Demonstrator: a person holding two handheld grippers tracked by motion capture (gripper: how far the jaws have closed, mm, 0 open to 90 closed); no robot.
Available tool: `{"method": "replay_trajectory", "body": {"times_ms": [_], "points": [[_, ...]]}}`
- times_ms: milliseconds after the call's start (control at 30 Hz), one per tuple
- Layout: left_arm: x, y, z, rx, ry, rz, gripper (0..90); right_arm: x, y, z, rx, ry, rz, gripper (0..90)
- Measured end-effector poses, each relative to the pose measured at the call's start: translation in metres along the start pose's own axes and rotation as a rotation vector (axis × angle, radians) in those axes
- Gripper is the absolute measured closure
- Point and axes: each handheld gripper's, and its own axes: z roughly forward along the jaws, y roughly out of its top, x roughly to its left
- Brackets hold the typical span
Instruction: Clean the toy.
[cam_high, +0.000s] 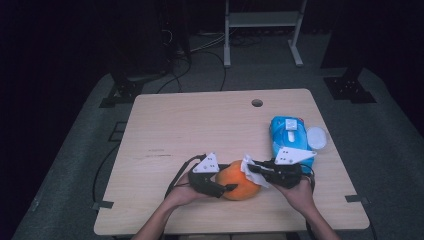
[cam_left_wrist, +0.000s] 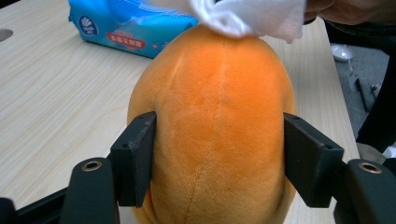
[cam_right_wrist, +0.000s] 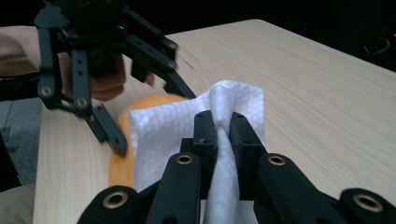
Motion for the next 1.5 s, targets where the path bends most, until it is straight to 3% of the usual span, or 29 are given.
{"method": "replay_trajectory", "body": {"times_ms": [133, 333, 400, 533, 767, 967, 1133, 1333, 1500], "points": [[0.002, -0.003, -0.002, -0.011, -0.006, -0.025, 32.7, 0.006, 0.006, 0.004, 0.007, 0.008, -0.042, 82.2], [0.006, -0.005, -0.002, -0.018, -0.010, -0.046, 32.6, -0.011, -0.011, -0.009, 0.027, -0.033, 0.017, 82.1], [0.005, -0.003, -0.002, -0.014, -0.008, -0.035, 32.6, -0.016, -0.018, -0.016, 0.029, -0.049, 0.042, 82.2], [0.001, 0.003, 0.000, -0.011, 0.006, -0.013, 32.4, -0.013, -0.017, -0.018, 0.034, -0.053, 0.037, 82.3], [-0.005, 0.009, 0.004, -0.011, 0.019, 0.000, 32.9, 0.006, 0.002, -0.002, -0.006, 0.018, -0.012, 82.2], [-0.007, 0.009, 0.004, -0.007, 0.023, 0.012, 33.1, 0.019, 0.016, 0.012, 0.028, 0.034, -0.089, 82.2], [-0.005, 0.008, 0.001, -0.016, 0.029, 0.011, 35.9, 0.010, 0.011, 0.007, 0.026, 0.019, -0.069, 82.2], [-0.004, 0.015, -0.007, -0.049, 0.041, 0.001, 40.6, -0.002, 0.003, -0.010, 0.011, -0.031, -0.026, 82.2], [-0.008, 0.021, -0.009, -0.038, 0.051, 0.017, 40.7, 0.005, 0.010, -0.007, -0.025, 0.001, -0.026, 82.2]]}}
